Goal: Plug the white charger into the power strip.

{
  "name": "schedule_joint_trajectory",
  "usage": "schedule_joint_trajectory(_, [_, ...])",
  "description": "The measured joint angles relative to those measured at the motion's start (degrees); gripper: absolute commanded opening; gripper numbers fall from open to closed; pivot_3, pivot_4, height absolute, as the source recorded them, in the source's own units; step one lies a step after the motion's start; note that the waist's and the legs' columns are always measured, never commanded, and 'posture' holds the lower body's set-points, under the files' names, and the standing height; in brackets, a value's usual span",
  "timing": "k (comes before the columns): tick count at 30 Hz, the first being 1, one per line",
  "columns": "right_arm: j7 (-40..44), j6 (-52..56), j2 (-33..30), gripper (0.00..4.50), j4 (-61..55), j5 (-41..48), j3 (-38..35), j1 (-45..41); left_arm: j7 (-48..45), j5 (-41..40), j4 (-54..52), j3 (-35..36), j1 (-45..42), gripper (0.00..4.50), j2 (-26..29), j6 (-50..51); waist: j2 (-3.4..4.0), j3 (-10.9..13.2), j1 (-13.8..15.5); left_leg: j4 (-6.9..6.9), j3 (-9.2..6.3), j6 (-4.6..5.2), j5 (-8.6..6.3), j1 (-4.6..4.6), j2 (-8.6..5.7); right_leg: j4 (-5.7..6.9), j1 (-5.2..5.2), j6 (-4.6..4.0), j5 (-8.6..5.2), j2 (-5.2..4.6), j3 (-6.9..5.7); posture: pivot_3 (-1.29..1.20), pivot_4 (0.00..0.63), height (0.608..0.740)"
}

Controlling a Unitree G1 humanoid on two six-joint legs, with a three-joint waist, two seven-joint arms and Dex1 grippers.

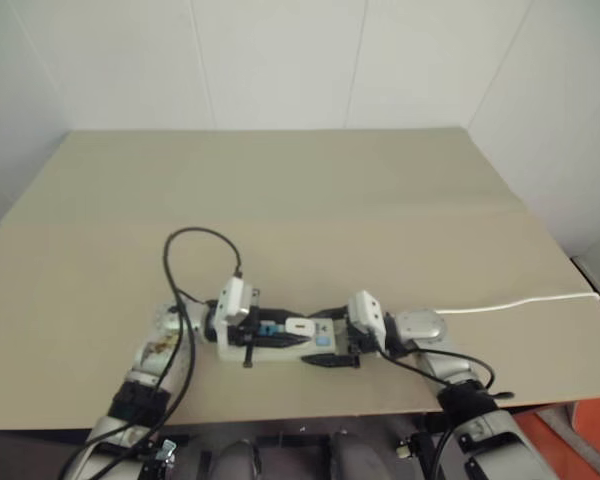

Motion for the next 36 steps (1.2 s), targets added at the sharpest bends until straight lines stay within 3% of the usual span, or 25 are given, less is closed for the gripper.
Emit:
schedule_joint_trajectory(33, [-0.91,0.48,0.02,3.47,0.00,0.04,1.08,-0.14,1.36,-0.17,0.66,-0.64,2.42,1.01,1.98,-2.32,0.57,-0.53,-0.21,-0.28,0.06,0.00,0.00,0.31,0.04,-0.07,0.12,0.01,-0.02,0.08,0.07,0.00,0.150,0.740])
schedule_joint_trajectory(36, [-0.78,0.48,-0.07,3.47,-0.05,0.08,1.12,-0.22,1.68,1.12,1.05,-1.04,2.51,2.00,3.72,-1.85,0.58,-0.53,-0.37,-0.30,0.07,0.00,0.00,0.33,0.05,-0.07,0.11,0.00,-0.03,0.12,0.10,0.00,0.150,0.740])
